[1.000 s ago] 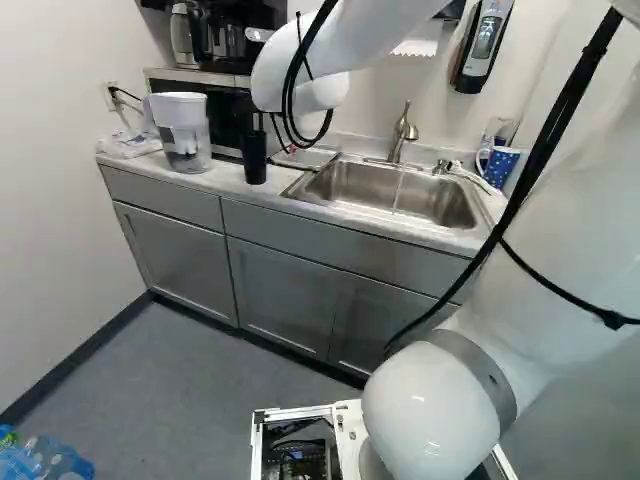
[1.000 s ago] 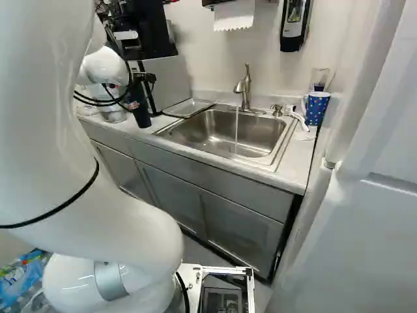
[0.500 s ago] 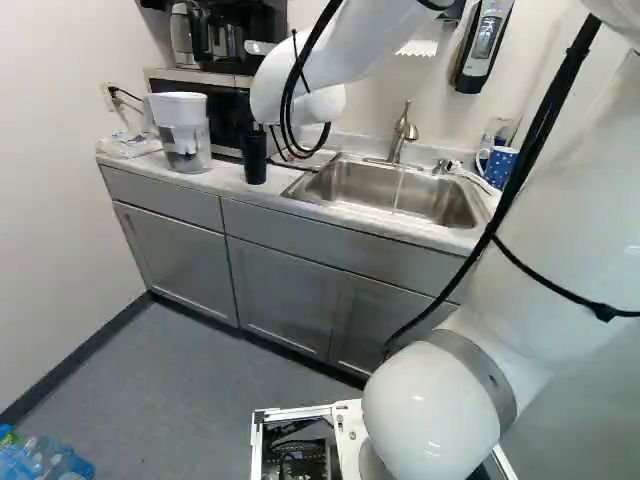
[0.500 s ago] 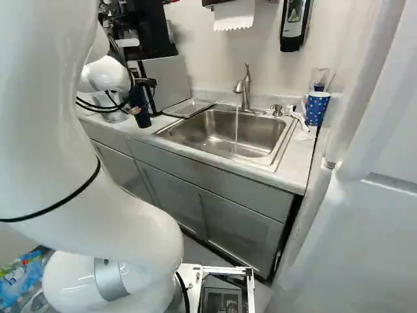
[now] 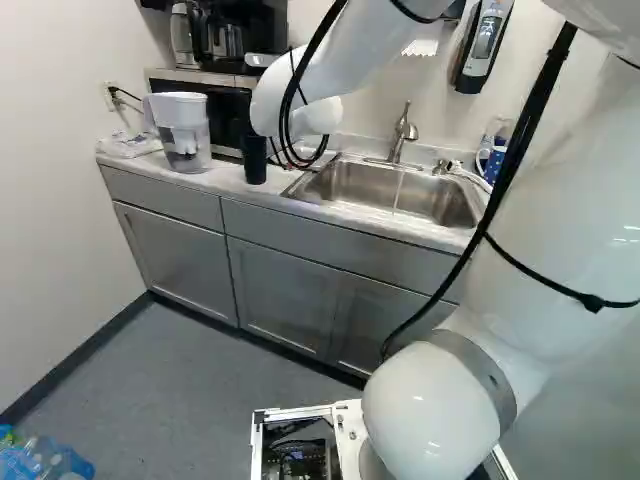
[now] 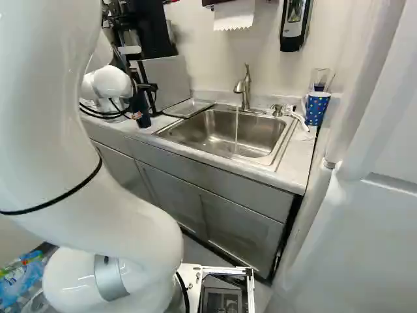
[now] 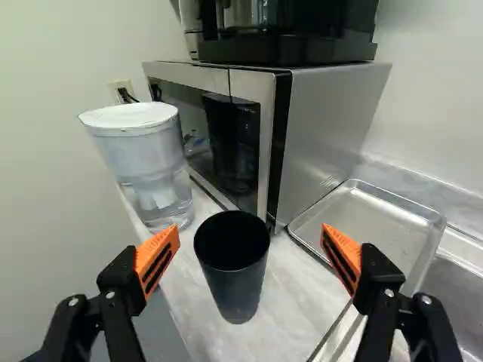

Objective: Rinse the cup and place it in the tray

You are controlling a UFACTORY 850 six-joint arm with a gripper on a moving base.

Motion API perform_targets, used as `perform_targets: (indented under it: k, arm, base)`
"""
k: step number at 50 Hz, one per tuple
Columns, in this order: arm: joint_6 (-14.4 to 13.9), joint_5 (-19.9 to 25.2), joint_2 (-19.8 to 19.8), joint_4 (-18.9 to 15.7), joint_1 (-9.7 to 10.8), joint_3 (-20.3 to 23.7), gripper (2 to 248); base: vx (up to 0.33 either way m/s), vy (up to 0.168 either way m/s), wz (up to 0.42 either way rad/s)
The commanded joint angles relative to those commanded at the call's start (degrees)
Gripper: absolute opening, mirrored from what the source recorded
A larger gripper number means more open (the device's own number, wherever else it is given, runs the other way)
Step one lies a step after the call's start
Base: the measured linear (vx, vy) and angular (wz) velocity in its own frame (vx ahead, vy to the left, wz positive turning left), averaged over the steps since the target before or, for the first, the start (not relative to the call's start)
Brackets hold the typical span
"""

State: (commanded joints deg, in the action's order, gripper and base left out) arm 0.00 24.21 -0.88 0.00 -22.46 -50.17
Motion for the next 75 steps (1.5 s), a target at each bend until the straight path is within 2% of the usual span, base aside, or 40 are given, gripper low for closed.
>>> perform_targets:
  k: [75]
  arm:
    - [0.0,11.83,6.73,0.0,-0.85,2.46,247]
  base:
    - [0.0,0.0,0.0]
